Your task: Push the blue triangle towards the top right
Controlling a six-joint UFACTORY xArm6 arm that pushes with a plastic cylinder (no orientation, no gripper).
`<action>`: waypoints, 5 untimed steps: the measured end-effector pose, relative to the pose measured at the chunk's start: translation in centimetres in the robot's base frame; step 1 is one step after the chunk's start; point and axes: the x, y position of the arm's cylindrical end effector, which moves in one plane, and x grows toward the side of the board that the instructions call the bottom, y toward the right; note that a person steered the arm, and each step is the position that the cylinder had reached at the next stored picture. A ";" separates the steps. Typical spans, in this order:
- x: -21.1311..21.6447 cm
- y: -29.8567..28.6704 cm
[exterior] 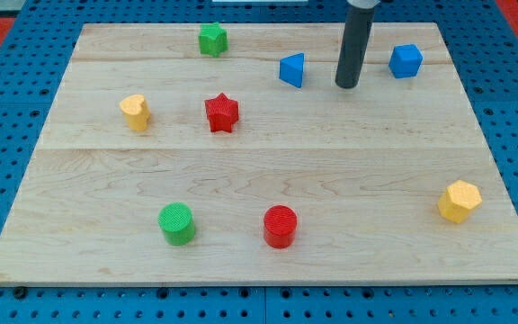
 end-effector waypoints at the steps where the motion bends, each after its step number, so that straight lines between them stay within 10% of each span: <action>1: 1.0 -13.0; 2: -7.0 -10.1; 5: -2.6 -7.3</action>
